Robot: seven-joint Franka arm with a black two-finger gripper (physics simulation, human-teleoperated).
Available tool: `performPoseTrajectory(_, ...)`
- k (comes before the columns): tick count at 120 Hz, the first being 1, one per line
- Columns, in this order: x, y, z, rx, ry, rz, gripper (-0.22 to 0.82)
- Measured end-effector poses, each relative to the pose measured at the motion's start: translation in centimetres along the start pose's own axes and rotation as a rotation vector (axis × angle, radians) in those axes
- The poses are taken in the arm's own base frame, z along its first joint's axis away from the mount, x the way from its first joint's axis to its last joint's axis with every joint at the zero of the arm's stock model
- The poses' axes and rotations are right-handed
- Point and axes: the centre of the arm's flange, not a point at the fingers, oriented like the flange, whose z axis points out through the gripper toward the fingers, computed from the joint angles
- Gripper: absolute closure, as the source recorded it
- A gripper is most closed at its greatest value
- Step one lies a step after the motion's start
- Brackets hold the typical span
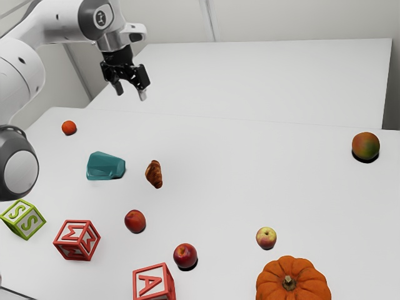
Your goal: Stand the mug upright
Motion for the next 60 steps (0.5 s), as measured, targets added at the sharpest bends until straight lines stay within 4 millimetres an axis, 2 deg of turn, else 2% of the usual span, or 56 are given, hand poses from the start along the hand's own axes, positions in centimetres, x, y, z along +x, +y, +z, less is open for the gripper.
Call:
performPoseTrajectory(18, -0.4, -0.7, -0.2, 0.004, -0.005, -0.009, 0.00)
performPoseTrajectory(31, -1.8, -1.3, 0.8, -0.013, -0.040, -0.024, 0.00)
performPoseTrajectory(36, -3.2, -3.2, 1.7, -0.032, -0.057, -0.063, 0.00)
performPoseTrajectory(51, -9.2, -10.5, 5.9, -0.158, -0.095, -0.231, 0.00)
performPoseTrajectory(60, -11.5, -13.8, 7.9, -0.210, -0.092, -0.300, 0.00)
